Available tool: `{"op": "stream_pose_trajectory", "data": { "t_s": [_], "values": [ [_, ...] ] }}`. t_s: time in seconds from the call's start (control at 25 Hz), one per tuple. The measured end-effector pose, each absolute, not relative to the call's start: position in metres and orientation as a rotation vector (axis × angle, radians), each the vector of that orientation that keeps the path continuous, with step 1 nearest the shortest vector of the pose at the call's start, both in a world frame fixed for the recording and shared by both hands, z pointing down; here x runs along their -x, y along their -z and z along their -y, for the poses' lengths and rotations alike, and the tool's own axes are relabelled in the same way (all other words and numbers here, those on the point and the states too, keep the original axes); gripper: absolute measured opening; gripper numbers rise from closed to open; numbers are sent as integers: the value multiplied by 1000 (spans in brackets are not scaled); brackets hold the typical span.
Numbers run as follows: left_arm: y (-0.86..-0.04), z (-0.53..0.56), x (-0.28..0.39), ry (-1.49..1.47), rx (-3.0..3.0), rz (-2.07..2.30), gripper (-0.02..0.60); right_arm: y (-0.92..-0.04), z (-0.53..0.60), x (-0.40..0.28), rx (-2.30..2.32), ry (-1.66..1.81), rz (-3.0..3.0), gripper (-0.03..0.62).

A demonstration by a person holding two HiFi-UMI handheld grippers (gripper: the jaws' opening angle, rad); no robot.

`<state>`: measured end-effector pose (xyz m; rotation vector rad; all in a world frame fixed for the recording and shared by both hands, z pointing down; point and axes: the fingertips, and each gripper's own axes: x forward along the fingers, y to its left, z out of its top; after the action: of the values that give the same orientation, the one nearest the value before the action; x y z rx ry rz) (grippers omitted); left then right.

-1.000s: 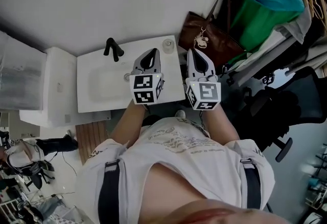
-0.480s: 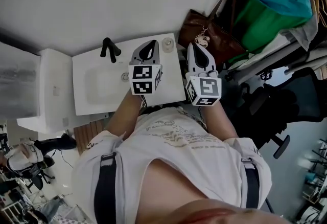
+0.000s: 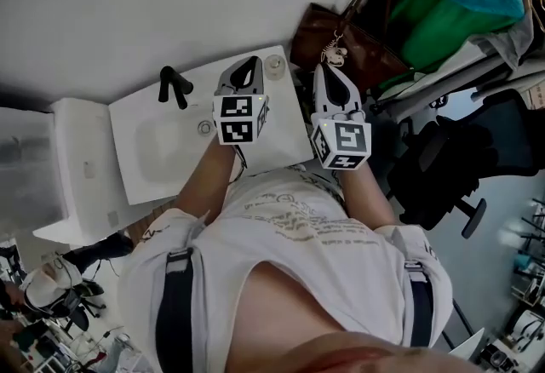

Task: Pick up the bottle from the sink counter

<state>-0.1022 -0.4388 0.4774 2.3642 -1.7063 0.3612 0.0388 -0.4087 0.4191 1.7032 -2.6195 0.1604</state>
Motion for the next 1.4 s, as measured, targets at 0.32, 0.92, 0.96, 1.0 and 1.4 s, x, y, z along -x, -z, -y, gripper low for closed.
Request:
{"op": "stream_pose_trajectory", "data": {
  "t_s": [0.32, 0.92, 0.96, 1.0, 1.4],
  "values": [
    [-510, 461, 86, -420, -2400, 1636, 21, -431, 410, -59, -1772, -178, 2525, 21],
    [-565, 486, 68, -545, -2437, 1494, 123, -445, 407, -84, -1844, -210, 2405, 21],
    [-570, 487, 67, -556, -2440, 1484, 130, -445, 406, -85, -1846, -209, 2401, 21],
    [-575, 487, 65, -567, -2442, 1467, 141, -446, 406, -85, -1847, -210, 2397, 21],
    [-629, 491, 53, -696, -2392, 1371, 236, -453, 401, -92, -1865, -224, 2353, 21]
  ]
}}
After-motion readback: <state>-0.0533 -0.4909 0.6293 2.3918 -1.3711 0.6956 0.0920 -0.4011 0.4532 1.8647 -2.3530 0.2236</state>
